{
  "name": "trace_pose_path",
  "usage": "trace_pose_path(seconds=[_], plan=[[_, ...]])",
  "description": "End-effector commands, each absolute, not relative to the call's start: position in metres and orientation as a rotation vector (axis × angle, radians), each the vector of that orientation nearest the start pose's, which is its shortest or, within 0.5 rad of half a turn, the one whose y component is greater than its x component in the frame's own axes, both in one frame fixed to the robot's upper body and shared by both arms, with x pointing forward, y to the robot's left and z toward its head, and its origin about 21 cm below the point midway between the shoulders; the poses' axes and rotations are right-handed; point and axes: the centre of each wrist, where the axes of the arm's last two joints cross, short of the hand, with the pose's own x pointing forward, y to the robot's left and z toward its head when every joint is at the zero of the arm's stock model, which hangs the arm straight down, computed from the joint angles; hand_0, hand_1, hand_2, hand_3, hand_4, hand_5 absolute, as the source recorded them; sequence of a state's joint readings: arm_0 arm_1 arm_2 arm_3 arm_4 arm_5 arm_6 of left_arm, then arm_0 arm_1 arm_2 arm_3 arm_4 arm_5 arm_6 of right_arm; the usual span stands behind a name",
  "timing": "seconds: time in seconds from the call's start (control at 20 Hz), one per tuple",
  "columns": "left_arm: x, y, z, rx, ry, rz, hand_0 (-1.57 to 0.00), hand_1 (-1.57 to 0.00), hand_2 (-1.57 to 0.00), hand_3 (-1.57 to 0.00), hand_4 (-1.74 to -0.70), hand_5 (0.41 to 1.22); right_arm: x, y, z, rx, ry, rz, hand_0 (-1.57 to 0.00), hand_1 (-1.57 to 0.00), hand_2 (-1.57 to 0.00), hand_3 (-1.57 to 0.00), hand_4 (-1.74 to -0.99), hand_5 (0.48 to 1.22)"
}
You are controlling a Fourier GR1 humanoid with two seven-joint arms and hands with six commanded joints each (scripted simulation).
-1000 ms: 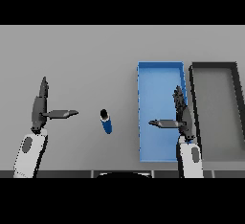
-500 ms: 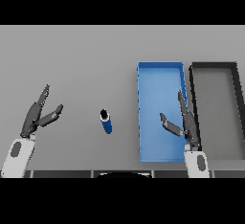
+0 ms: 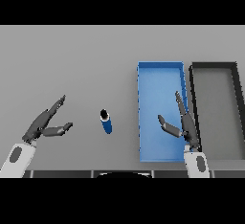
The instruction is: Pick up the blue pipe and place it into the blue bin.
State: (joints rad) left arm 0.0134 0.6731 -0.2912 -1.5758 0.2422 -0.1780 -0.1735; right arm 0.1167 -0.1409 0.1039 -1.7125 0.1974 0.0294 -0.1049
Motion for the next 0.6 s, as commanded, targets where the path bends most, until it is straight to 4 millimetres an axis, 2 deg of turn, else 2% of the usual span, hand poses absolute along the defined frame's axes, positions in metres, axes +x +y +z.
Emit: trace_pose_path(seconds=[0.0, 0.15, 0.25, 0.5, 0.55], plan=[[0.233, 0.311, 0.029, -0.109, -1.497, -0.685, 0.00, 0.00, 0.00, 0.00, -1.07, 0.522, 0.221, -0.243, 0.014, -0.168, -1.684, 0.344, 0.00, 0.00, 0.00, 0.00, -1.174, 0.616], [0.219, 0.283, 0.018, -0.191, -1.436, -0.759, 0.00, 0.00, 0.00, 0.00, -1.13, 0.485, 0.221, -0.246, 0.013, -0.172, -1.666, 0.340, 0.00, 0.00, 0.00, 0.00, -1.174, 0.618], [0.217, 0.270, 0.018, -0.219, -1.417, -0.797, 0.00, 0.00, 0.00, 0.00, -1.14, 0.464, 0.219, -0.244, 0.015, -0.164, -1.682, 0.331, 0.00, 0.00, 0.00, 0.00, -1.189, 0.619], [0.220, 0.236, 0.002, -0.267, -1.407, -0.808, 0.00, 0.00, 0.00, 0.00, -1.15, 0.452, 0.217, -0.242, 0.014, -0.150, -1.676, 0.329, 0.00, 0.00, 0.00, 0.00, -1.218, 0.627], [0.225, 0.231, 0.000, -0.266, -1.422, -0.806, 0.00, 0.00, 0.00, 0.00, -1.15, 0.456, 0.219, -0.243, 0.016, -0.156, -1.668, 0.319, 0.00, 0.00, 0.00, 0.00, -1.217, 0.626]])
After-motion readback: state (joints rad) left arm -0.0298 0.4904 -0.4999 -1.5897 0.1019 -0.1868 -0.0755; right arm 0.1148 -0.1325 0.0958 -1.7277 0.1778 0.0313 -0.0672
